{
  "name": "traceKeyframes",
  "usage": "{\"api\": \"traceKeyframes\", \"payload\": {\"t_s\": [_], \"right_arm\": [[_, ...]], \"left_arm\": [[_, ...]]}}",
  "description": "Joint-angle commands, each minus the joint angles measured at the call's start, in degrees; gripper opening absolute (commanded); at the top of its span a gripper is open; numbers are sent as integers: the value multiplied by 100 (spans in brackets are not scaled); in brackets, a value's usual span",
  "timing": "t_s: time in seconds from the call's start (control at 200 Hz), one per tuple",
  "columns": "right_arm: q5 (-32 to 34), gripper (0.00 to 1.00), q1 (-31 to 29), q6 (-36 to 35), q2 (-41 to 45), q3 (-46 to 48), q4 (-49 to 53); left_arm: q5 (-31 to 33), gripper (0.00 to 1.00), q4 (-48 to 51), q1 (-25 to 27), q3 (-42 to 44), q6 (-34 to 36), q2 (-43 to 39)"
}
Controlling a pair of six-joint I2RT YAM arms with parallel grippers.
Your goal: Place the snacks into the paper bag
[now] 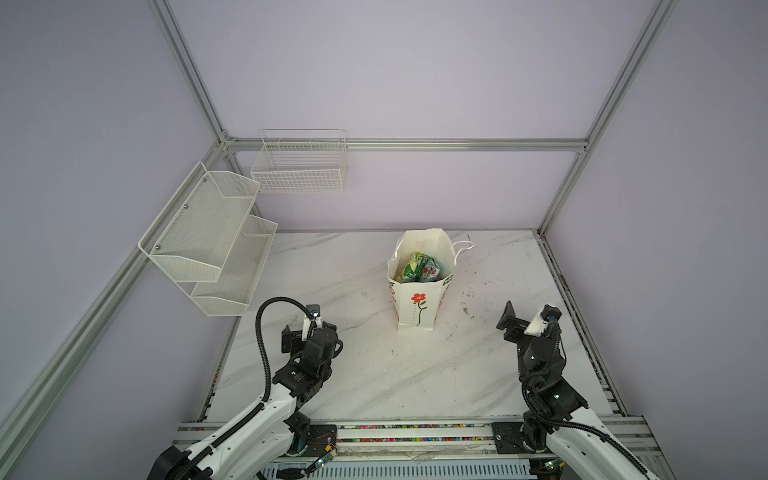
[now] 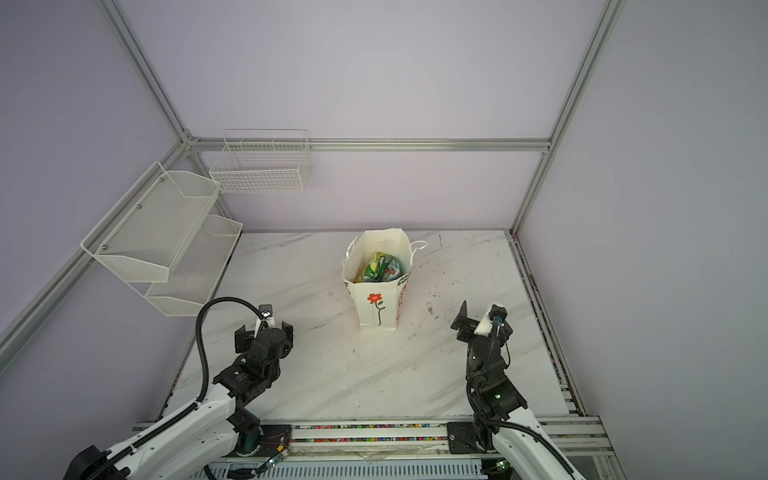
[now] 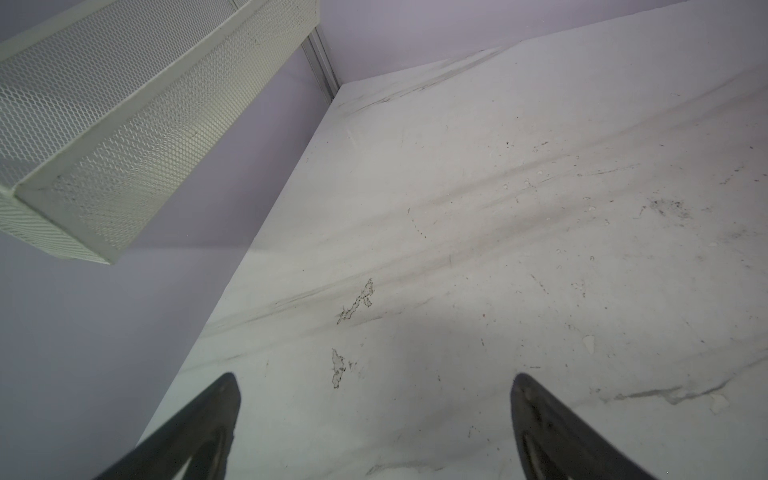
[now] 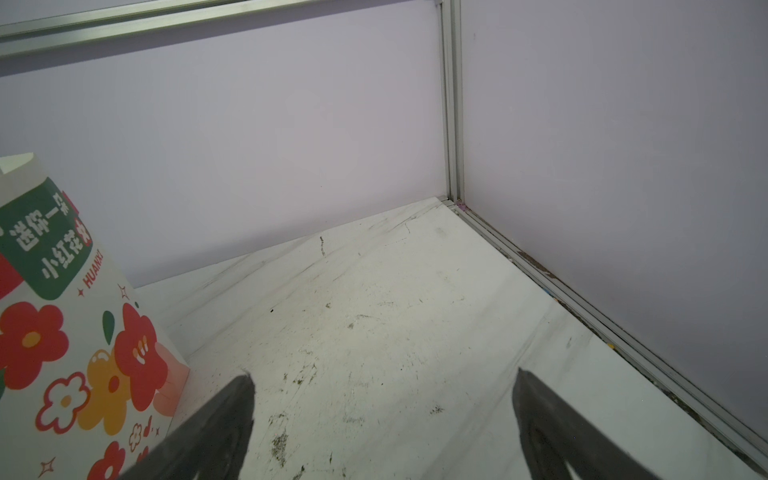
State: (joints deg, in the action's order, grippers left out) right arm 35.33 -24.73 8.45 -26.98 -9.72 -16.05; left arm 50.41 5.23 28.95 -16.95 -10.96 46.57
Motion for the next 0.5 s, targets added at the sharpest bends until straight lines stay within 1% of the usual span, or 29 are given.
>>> {"api": "traceKeyframes", "payload": {"t_s": [0.0,0.2,0.27,0.39,0.495], "right_arm": [[195,98,21,-32,-64,77,-431],[327,97,21,-115,-394,66,-751],[610,97,21,-86,-541,136,-1112],[902,97,21,-195,-529,394,-1834],[991,97,21,-221,-445,477,-1987]], "left_arm": [[249,100,-173,14,60,-288,-25],[447,100,-104,14,141,-421,-268],[612,100,-40,14,157,-542,-348],[684,100,27,19,216,-609,-602],[729,100,23,23,333,-599,-885]]}}
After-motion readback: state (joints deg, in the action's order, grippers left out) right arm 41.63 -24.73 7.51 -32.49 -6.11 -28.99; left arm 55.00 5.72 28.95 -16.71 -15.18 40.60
